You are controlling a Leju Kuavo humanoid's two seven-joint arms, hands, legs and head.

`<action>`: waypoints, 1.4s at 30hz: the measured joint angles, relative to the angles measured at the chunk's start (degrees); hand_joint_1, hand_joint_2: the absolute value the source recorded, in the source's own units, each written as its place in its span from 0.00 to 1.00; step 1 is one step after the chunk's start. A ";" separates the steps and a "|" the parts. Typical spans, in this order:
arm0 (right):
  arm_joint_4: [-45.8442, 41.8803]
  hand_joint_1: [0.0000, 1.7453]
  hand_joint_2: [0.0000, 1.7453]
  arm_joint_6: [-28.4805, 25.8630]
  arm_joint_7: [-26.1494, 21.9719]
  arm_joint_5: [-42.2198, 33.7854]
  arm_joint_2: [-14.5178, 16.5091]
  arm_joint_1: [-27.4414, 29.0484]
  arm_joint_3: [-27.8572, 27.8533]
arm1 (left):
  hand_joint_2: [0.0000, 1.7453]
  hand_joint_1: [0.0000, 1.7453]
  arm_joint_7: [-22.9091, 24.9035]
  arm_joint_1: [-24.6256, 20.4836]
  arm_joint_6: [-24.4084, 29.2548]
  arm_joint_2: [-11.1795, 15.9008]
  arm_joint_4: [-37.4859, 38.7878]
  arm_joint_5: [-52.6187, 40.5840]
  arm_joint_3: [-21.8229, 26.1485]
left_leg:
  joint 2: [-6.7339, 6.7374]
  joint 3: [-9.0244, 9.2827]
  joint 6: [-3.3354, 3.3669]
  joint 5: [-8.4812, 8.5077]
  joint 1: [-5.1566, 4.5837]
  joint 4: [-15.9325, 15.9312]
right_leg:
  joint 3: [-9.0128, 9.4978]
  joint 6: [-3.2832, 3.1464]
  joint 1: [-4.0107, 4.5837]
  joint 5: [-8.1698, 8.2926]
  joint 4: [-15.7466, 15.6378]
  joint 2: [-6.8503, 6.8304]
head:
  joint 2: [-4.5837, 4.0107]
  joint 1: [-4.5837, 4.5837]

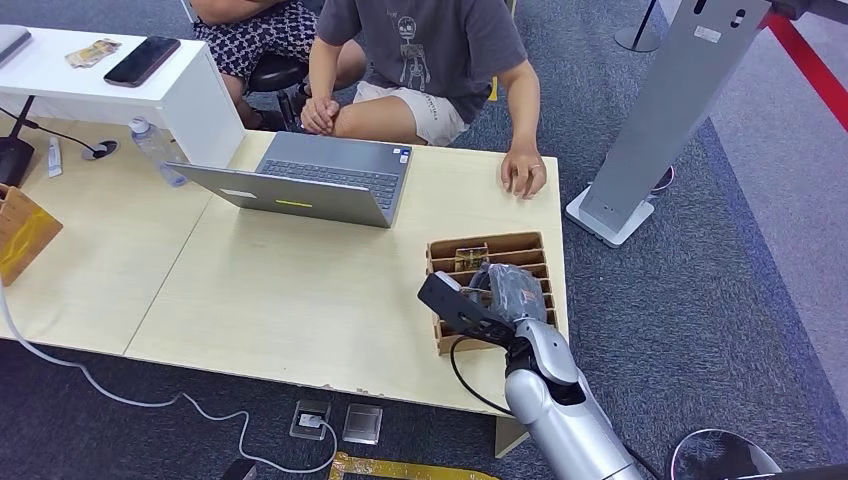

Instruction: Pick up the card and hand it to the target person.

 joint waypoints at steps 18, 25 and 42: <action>-2.91 0.84 1.00 -0.17 -0.33 1.42 -0.43 0.37 -0.04 | 1.00 0.00 -1.00 0.03 1.07 0.00 0.00 1.12 -0.07 | 0.01 0.00 0.00 0.00 0.00 0.00 | -0.01 0.00 0.00 0.00 0.00 0.01 | 0.00 0.01; -13.55 0.84 1.00 2.76 1.03 4.42 -1.99 -0.45 -1.24 | 1.00 0.00 -1.02 0.14 1.17 0.00 0.00 1.29 -0.07 | 0.02 0.00 0.00 0.00 0.00 0.00 | -0.01 0.00 0.00 0.01 0.00 0.02 | 0.00 0.01; -3.03 0.84 1.00 0.45 -9.97 1.95 -1.82 -26.76 0.01 | 1.00 0.00 -2.57 -0.28 0.48 0.04 0.00 0.91 -0.07 | -0.10 -0.10 0.00 0.04 0.00 0.00 | -0.01 -0.01 0.00 0.02 0.06 -0.08 | 0.00 -0.04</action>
